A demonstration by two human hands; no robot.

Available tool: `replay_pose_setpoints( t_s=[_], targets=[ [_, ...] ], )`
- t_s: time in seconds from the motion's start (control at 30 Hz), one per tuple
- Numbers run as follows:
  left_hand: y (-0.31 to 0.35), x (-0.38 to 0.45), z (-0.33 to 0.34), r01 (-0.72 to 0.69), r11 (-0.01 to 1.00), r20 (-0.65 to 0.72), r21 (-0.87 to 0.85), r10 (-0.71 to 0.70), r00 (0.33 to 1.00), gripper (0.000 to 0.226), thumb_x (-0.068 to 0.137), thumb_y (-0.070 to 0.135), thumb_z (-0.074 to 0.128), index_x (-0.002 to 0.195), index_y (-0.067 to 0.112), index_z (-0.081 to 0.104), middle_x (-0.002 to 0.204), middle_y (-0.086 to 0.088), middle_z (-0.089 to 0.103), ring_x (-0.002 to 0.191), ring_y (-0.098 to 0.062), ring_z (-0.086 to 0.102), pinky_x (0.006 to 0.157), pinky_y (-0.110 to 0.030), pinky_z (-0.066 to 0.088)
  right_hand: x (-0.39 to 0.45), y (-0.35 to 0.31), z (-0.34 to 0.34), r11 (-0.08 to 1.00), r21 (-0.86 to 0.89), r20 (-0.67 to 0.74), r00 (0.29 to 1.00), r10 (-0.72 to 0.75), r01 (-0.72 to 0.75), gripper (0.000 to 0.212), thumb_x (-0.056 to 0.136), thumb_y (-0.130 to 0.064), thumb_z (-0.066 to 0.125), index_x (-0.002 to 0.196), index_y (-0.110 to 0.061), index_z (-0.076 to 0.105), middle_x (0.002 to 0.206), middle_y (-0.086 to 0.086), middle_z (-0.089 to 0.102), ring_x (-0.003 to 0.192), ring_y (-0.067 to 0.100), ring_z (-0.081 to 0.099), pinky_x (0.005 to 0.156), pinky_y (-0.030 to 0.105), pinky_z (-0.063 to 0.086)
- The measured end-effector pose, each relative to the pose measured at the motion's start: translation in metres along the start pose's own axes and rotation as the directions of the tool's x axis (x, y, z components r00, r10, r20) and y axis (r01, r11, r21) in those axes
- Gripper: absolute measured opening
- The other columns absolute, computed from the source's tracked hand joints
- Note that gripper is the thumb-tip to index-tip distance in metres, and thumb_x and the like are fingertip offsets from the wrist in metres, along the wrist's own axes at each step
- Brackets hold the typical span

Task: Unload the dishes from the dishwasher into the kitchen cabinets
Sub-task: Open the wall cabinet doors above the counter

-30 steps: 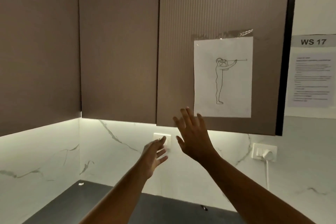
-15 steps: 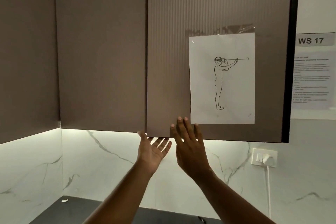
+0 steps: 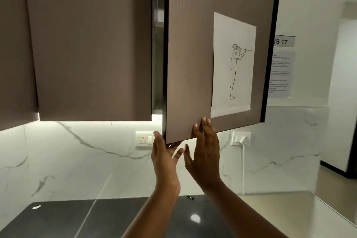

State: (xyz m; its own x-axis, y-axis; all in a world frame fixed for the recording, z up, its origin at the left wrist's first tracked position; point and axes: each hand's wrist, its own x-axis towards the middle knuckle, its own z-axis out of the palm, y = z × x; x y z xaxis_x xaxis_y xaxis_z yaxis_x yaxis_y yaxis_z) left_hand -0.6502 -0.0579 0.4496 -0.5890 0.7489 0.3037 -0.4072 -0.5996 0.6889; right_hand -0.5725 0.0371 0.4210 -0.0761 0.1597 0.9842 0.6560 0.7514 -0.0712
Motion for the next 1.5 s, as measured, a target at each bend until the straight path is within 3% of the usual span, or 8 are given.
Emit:
replay_pose_setpoints(
  t_s=[0.2, 0.43, 0.67, 0.8, 0.93, 1.07, 1.23, 1.5],
  targets=[
    [0.011, -0.066, 0.020, -0.121, 0.980, 0.057, 0.158, 0.113, 0.992, 0.015, 0.086, 0.052, 0.049, 0.094, 0.046, 0.059, 0.094, 0.031, 0.066, 0.093, 0.001, 0.067, 0.096, -0.038, 0.054, -0.017, -0.014, -0.055, 0.986, 0.110, -0.058, 0.990, 0.129, -0.122, 0.071, 0.082, 0.000, 0.069, 0.144, -0.013, 0.038, 0.155, 0.010, 0.036, 0.147, 0.022, 0.031, 0.117, 0.034, 0.034],
    [-0.003, -0.118, 0.043, -0.199, 0.943, 0.160, 0.268, 0.161, 0.974, 0.034, 0.086, 0.046, 0.055, 0.080, 0.013, 0.054, 0.060, 0.010, 0.053, 0.073, -0.012, 0.066, 0.083, -0.030, 0.058, -0.017, -0.004, -0.135, 0.886, 0.334, -0.023, 0.936, 0.350, -0.323, 0.044, 0.091, 0.005, 0.045, 0.130, -0.013, 0.055, 0.135, 0.001, 0.059, 0.130, 0.007, 0.051, 0.108, 0.038, 0.045],
    [-0.019, -0.183, 0.084, -0.230, 0.917, 0.314, 0.326, 0.125, 0.941, 0.045, 0.076, 0.059, 0.063, 0.091, 0.016, 0.063, 0.085, 0.006, 0.072, 0.088, -0.014, 0.070, 0.079, -0.026, 0.057, 0.022, -0.013, -0.237, 0.613, 0.672, 0.052, 0.852, 0.521, -0.416, 0.041, 0.099, -0.035, 0.044, 0.135, -0.018, 0.048, 0.131, -0.008, 0.058, 0.124, 0.008, 0.054, 0.103, 0.023, 0.047],
    [-0.032, -0.231, 0.128, 0.143, 0.987, 0.333, 0.074, -0.159, 0.929, 0.083, 0.052, 0.079, 0.074, 0.102, 0.013, 0.066, 0.110, -0.011, 0.070, 0.111, -0.033, 0.065, 0.097, -0.046, 0.054, 0.034, -0.007, -0.286, 0.692, 0.568, 0.087, 0.869, 0.488, -0.445, 0.061, 0.092, -0.042, 0.062, 0.145, -0.036, 0.034, 0.148, -0.022, 0.042, 0.129, -0.008, 0.043, 0.102, 0.008, 0.039],
    [-0.046, -0.266, 0.175, -0.136, 0.970, 0.442, 0.203, 0.034, 0.896, 0.082, 0.068, 0.079, 0.064, 0.133, 0.032, 0.049, 0.136, 0.012, 0.055, 0.131, -0.010, 0.049, 0.112, -0.041, 0.041, 0.029, 0.039, -0.332, 0.701, 0.501, 0.113, 0.841, 0.529, -0.508, 0.059, 0.096, -0.016, 0.060, 0.149, -0.028, 0.037, 0.134, -0.017, 0.052, 0.100, -0.026, 0.050, 0.083, -0.003, 0.041],
    [-0.068, -0.271, 0.206, -0.507, 0.703, 0.573, 0.499, 0.171, 0.802, 0.054, 0.099, 0.020, 0.052, 0.147, 0.035, 0.032, 0.147, 0.024, 0.036, 0.136, 0.008, 0.036, 0.113, -0.026, 0.037, 0.025, 0.072, -0.363, 0.727, 0.432, 0.114, 0.832, 0.543, -0.534, 0.053, 0.099, -0.022, 0.058, 0.149, -0.025, 0.041, 0.125, -0.015, 0.059, 0.095, -0.011, 0.058, 0.083, -0.005, 0.039],
    [-0.092, -0.288, 0.249, -0.124, 0.932, 0.541, 0.340, -0.086, 0.836, 0.056, 0.092, 0.068, 0.044, 0.142, 0.042, 0.046, 0.142, 0.020, 0.052, 0.136, -0.005, 0.044, 0.115, -0.046, 0.036, 0.024, 0.115, -0.395, 0.722, 0.410, 0.098, 0.814, 0.573, -0.558, 0.046, 0.098, -0.025, 0.059, 0.143, -0.023, 0.048, 0.121, -0.011, 0.065, 0.102, 0.003, 0.063, 0.089, 0.007, 0.048],
    [-0.138, -0.293, 0.286, -0.597, 0.602, 0.597, 0.529, 0.236, 0.767, 0.072, 0.089, 0.014, 0.069, 0.151, 0.015, 0.032, 0.155, 0.005, 0.037, 0.143, -0.005, 0.032, 0.114, -0.022, 0.033, 0.022, 0.171, -0.417, 0.724, 0.423, 0.110, 0.824, 0.556, -0.545, 0.036, 0.096, -0.025, 0.063, 0.130, -0.012, 0.058, 0.106, -0.004, 0.070, 0.093, 0.002, 0.065, 0.081, 0.007, 0.050]
  ],
)
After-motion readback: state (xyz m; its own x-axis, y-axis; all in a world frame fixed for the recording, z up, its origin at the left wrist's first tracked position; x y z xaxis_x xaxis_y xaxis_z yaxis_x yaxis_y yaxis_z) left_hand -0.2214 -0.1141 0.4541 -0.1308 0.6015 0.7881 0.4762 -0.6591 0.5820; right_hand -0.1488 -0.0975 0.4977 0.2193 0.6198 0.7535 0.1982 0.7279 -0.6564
